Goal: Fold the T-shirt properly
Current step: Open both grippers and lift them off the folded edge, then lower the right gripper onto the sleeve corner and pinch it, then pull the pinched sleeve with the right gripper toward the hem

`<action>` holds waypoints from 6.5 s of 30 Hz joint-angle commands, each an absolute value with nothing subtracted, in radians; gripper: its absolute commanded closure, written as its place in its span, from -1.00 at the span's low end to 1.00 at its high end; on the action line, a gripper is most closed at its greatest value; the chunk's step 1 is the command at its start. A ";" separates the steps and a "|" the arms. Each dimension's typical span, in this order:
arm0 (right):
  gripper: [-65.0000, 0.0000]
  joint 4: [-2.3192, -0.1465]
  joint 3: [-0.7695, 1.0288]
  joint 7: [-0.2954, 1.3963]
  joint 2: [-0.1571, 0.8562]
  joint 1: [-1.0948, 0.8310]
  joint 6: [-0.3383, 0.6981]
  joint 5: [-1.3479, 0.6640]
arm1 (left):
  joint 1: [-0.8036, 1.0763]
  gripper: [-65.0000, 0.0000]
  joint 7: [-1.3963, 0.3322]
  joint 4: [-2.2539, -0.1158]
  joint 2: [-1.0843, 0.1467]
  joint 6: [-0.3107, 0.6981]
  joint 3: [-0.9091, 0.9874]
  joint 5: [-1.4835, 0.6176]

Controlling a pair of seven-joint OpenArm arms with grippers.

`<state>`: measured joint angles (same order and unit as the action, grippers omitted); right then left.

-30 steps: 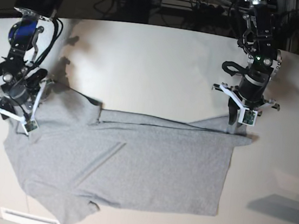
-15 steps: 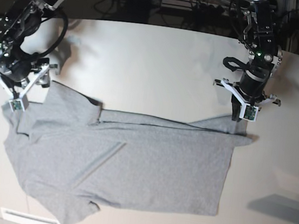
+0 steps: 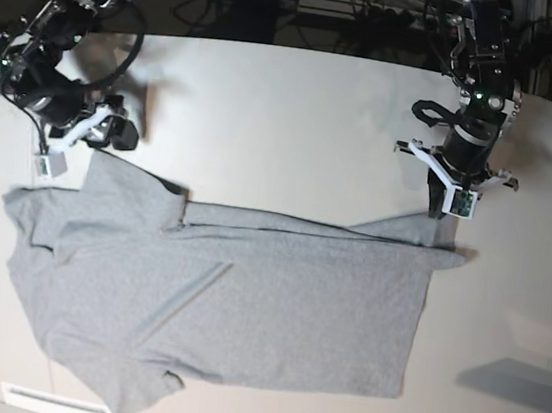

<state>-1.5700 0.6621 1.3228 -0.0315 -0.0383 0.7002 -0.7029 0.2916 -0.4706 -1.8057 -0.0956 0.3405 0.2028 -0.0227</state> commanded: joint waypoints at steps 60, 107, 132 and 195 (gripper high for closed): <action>-0.04 -1.314 0.699 1.300 0.140 0.015 0.698 -0.895 | 0.297 0.89 -0.443 -1.828 -0.105 0.334 0.206 -0.028; 1.00 -1.311 0.619 1.265 0.131 0.102 0.698 -0.892 | 0.297 0.89 -0.443 -1.825 -0.107 0.334 0.208 -0.028; 1.00 -1.248 0.406 1.273 0.150 0.378 0.698 -0.892 | 0.344 0.90 -0.443 -1.842 -0.101 0.332 0.208 -0.028; 0.42 -0.845 0.062 0.673 0.229 0.665 0.698 -0.734 | 0.595 0.90 -0.443 -1.933 -0.038 0.332 0.341 -0.021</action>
<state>-0.8284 0.0586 0.6994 0.2150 0.6327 0.6884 -0.7166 0.5880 -0.4625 -1.9121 -0.0330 0.3412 0.3355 -0.0185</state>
